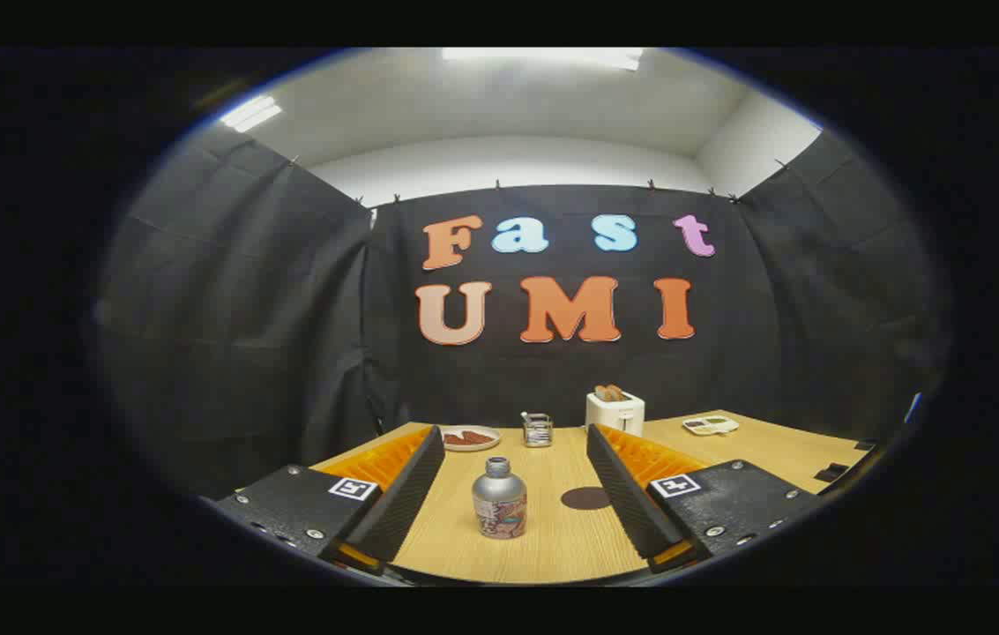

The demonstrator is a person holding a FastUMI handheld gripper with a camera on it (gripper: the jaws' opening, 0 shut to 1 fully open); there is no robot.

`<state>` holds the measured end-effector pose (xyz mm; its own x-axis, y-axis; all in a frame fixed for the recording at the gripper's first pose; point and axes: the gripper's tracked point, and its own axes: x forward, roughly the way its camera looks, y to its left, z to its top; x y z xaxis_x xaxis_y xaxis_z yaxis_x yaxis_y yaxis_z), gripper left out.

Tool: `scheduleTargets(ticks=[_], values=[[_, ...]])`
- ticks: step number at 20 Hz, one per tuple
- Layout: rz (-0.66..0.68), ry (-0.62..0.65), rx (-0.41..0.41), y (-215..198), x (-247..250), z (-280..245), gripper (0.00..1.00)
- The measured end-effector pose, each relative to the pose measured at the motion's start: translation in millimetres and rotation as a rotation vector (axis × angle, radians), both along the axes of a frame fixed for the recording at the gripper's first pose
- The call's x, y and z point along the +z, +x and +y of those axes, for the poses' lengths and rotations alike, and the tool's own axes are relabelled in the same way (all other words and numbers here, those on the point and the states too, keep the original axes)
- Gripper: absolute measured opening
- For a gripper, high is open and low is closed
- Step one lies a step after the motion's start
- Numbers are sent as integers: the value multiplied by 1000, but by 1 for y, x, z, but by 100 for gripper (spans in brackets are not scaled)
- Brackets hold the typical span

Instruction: Take the bottle from table, then pour the juice into the cup, finally place the bottle on the coaster

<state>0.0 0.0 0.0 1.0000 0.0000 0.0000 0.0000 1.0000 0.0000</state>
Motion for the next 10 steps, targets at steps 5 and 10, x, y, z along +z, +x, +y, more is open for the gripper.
scheduleTargets(ticks=[5, 10], values=[[-2, -12, 8, 0, 0, 4, 96], [-9, -49, -20, -3, 2, -6, 96]])
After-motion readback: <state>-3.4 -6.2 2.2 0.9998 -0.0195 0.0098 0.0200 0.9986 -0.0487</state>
